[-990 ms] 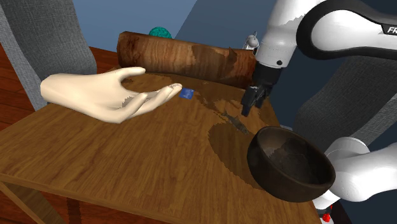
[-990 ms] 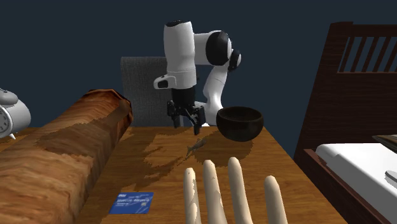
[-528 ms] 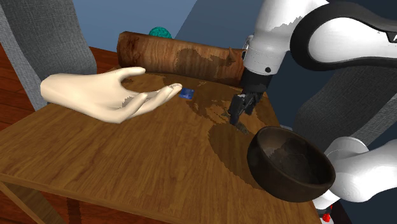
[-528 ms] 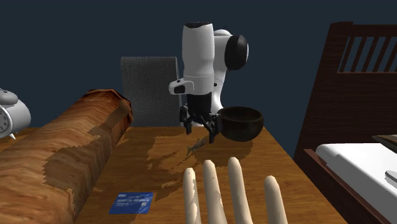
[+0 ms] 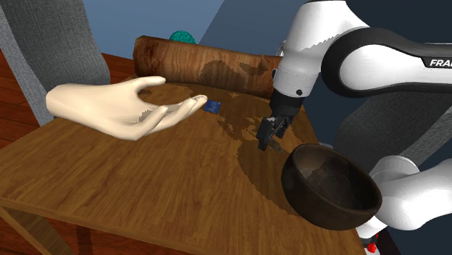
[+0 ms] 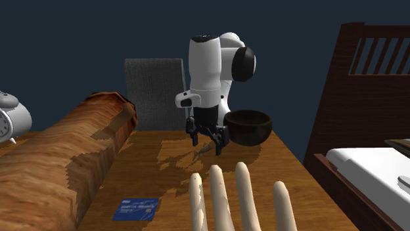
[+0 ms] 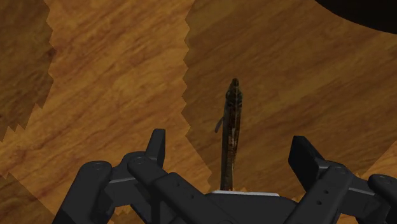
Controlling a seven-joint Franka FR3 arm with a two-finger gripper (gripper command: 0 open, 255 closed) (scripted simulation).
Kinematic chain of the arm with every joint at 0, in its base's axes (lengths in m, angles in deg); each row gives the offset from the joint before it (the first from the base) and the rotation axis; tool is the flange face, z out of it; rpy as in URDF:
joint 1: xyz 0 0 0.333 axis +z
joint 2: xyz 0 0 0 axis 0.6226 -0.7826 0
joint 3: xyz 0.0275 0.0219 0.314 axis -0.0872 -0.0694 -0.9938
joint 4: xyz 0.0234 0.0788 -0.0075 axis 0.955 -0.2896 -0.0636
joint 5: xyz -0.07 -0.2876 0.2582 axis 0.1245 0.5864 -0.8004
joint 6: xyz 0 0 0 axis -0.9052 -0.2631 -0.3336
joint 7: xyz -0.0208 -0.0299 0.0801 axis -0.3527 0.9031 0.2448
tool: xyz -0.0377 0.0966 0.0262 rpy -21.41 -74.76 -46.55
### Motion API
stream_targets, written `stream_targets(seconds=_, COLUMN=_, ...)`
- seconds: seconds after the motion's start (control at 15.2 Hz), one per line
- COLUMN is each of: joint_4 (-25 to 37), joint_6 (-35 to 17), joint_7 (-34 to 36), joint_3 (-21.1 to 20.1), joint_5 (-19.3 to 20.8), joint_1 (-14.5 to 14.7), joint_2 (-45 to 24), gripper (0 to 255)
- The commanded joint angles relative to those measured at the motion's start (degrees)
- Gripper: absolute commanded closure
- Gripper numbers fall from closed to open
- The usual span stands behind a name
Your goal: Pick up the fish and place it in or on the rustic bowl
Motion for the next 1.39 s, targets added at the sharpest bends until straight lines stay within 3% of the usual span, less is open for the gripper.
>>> stream_targets(seconds=0.0, joint_4=-0.1, joint_6=-0.1, joint_7=0.0, joint_3=0.0, joint_5=0.0, joint_1=0.0, joint_2=0.0, gripper=0)
stream_targets(seconds=0.2, joint_4=-0.1, joint_6=-0.1, joint_7=0.0, joint_3=0.0, joint_5=0.0, joint_1=0.0, joint_2=0.0, gripper=0)
stream_targets(seconds=0.26, joint_4=-0.1, joint_6=-0.1, joint_7=0.0, joint_3=0.0, joint_5=0.0, joint_1=0.0, joint_2=0.0, gripper=255)
stream_targets(seconds=0.86, joint_4=-0.1, joint_6=-0.1, joint_7=0.0, joint_3=0.0, joint_5=0.0, joint_1=0.0, joint_2=0.0, gripper=255)
stream_targets(seconds=1.32, joint_4=5.4, joint_6=5.2, joint_7=0.3, joint_3=0.9, joint_5=0.7, joint_1=-0.3, joint_2=-0.2, gripper=255)
